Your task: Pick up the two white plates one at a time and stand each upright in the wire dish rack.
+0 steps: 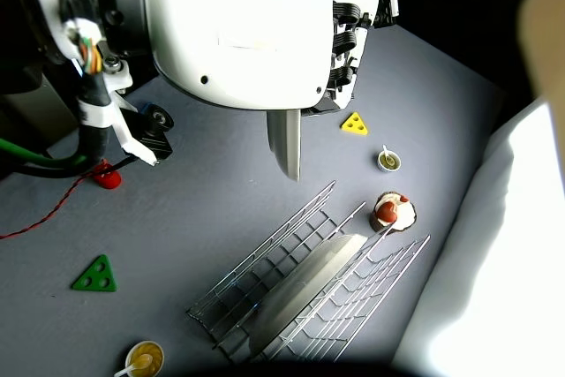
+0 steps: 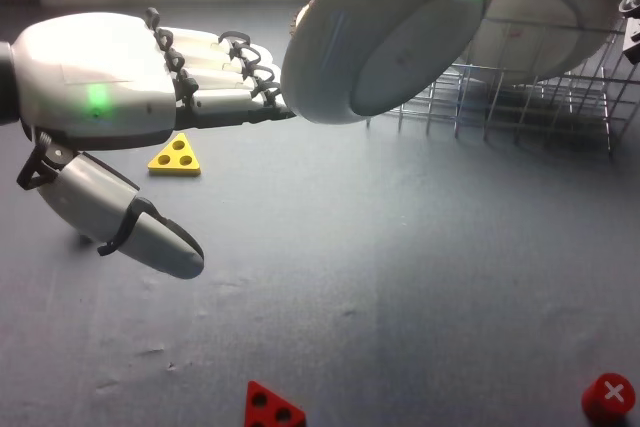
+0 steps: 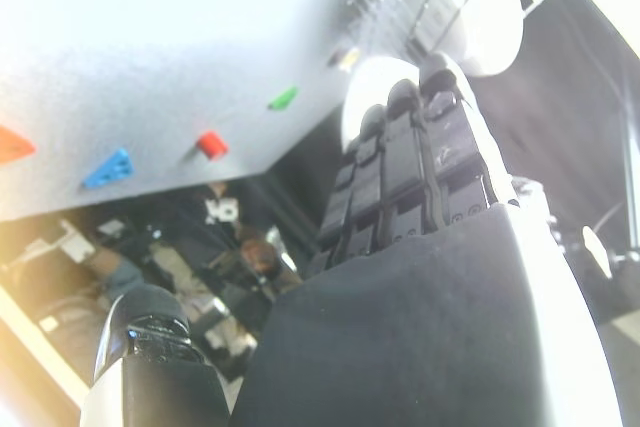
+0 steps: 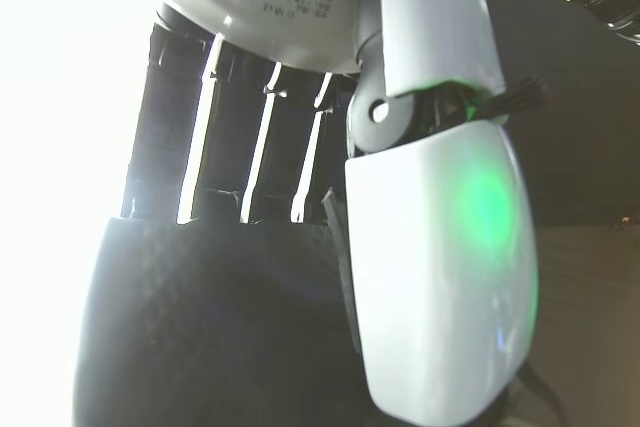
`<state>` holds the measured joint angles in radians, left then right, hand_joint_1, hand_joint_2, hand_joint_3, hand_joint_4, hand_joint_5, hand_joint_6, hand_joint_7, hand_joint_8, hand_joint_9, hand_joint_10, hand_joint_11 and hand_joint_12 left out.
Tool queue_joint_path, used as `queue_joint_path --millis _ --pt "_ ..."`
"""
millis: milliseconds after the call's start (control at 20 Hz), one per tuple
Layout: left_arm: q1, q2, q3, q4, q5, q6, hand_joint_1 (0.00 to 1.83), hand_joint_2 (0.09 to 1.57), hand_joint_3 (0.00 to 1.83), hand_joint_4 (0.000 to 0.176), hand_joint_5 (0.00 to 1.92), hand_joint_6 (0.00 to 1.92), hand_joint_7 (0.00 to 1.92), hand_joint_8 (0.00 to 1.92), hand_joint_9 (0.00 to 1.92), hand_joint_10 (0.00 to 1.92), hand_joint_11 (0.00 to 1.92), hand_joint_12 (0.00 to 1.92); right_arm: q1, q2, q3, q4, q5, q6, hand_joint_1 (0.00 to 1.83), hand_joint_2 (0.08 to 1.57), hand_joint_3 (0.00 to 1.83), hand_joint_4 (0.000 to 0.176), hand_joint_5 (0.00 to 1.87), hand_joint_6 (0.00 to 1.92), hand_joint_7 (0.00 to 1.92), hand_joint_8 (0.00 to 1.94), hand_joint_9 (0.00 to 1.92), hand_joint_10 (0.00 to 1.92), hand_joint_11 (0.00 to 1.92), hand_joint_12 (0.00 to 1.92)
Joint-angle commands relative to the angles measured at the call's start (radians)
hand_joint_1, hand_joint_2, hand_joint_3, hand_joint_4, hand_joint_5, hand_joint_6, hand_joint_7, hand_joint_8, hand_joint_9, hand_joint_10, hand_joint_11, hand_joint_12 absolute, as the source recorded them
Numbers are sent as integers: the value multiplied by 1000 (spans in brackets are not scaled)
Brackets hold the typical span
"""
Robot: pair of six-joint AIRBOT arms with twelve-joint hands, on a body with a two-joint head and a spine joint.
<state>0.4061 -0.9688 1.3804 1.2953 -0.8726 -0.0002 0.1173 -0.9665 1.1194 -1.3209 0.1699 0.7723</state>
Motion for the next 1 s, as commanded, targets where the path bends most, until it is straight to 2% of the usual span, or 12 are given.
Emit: queue_joint_path --millis 0,100,250,350,600,800,950 --pt "-2 -2 -8 14 -83 0 0 905 0 0 96 7 138 11 143 12 161 14 37 15 6 30 -31 -9 1496 1048 2 0 957 971 1125 445 1131 702 1015 1341" --pt "-15 -3 -2 84 -30 0 4 912 4 0 87 3 130 5 138 7 153 10 37 26 -4 23 -31 -9 1496 1044 0 0 975 939 1124 451 1147 680 1026 1327" --pt "-20 -5 2 133 83 0 0 912 2 0 95 5 131 2 137 3 152 9 37 45 -14 21 -28 -9 1497 1035 1 0 1000 906 1163 368 1169 638 1039 1304" --pt "-29 -14 2 162 133 0 3 910 0 0 97 3 139 3 143 3 154 9 37 51 -17 21 -28 -6 1497 1041 0 0 974 927 1133 441 1149 681 1038 1312" --pt "-55 -39 1 161 286 0 0 902 0 0 92 3 134 0 133 2 141 8 37 67 -24 23 -30 -5 1497 1042 0 0 973 940 1143 424 1140 687 1037 1308" --pt "-56 -42 18 124 277 0 0 900 0 0 95 4 138 3 144 5 157 14 37 72 -27 12 -40 -5 1497 1040 0 0 970 926 1170 368 1157 674 1038 1318" --pt "-56 -42 25 131 272 0 0 899 0 0 64 0 108 0 117 0 141 6 37 79 -28 14 -20 2 1496 1042 0 0 966 939 1131 442 1148 681 1052 1292"
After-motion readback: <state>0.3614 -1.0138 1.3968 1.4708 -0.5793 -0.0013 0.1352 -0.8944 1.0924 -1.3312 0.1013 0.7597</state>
